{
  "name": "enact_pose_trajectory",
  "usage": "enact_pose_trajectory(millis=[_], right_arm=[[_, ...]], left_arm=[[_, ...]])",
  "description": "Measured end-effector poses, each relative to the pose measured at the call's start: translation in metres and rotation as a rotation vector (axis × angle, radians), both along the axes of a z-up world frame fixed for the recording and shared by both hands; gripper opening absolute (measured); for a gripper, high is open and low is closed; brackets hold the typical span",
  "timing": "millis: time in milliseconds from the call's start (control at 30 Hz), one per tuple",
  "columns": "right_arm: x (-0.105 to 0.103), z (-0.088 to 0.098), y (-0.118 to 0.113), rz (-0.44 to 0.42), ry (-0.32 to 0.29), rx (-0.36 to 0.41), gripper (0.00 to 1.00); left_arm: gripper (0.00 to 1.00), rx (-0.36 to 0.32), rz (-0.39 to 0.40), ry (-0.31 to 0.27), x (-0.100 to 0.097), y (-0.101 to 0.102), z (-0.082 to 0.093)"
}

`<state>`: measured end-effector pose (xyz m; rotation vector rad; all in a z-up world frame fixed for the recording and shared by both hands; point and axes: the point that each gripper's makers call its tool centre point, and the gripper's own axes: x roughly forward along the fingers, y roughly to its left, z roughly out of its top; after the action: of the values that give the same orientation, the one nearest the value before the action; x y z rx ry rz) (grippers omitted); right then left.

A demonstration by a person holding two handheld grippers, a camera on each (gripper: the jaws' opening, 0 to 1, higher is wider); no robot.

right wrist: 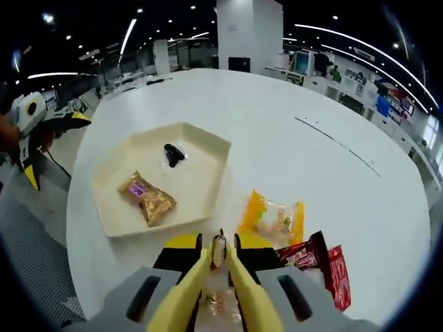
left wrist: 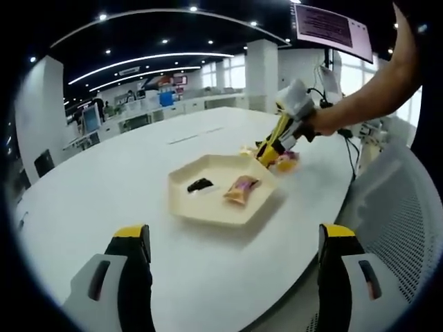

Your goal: Place the target food into the container with the food tongs after gripping and lifting it, then release it inside without dropping or visibly crushing the food.

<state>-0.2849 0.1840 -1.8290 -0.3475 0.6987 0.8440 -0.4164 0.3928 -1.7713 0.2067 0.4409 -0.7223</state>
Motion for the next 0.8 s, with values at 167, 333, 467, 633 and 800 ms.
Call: enact_pose_trajectory(millis=[167, 333, 467, 633, 800], right_arm=[[-0.002, 0.001, 0.000, 0.007, 0.009, 0.002, 0.18], [-0.003, 0.003, -0.003, 0.010, 0.016, -0.002, 0.18], [-0.001, 0.008, -0.006, 0.015, 0.019, 0.000, 0.18], [0.001, 0.021, -0.007, 0.026, 0.002, -0.006, 0.19], [0.007, 0.035, -0.011, 0.019, -0.018, -0.015, 0.19]], left_arm=[[0.98, -0.001, -0.003, 0.003, 0.000, 0.000, 0.000], [0.98, 0.000, -0.002, 0.002, 0.000, 0.000, 0.000], [0.98, -0.002, 0.000, 0.004, 0.000, 0.000, 0.000], [0.97, -0.004, -0.002, 0.005, -0.001, 0.000, 0.000], [0.97, -0.011, 0.003, 0.007, -0.001, -0.001, 0.002]])
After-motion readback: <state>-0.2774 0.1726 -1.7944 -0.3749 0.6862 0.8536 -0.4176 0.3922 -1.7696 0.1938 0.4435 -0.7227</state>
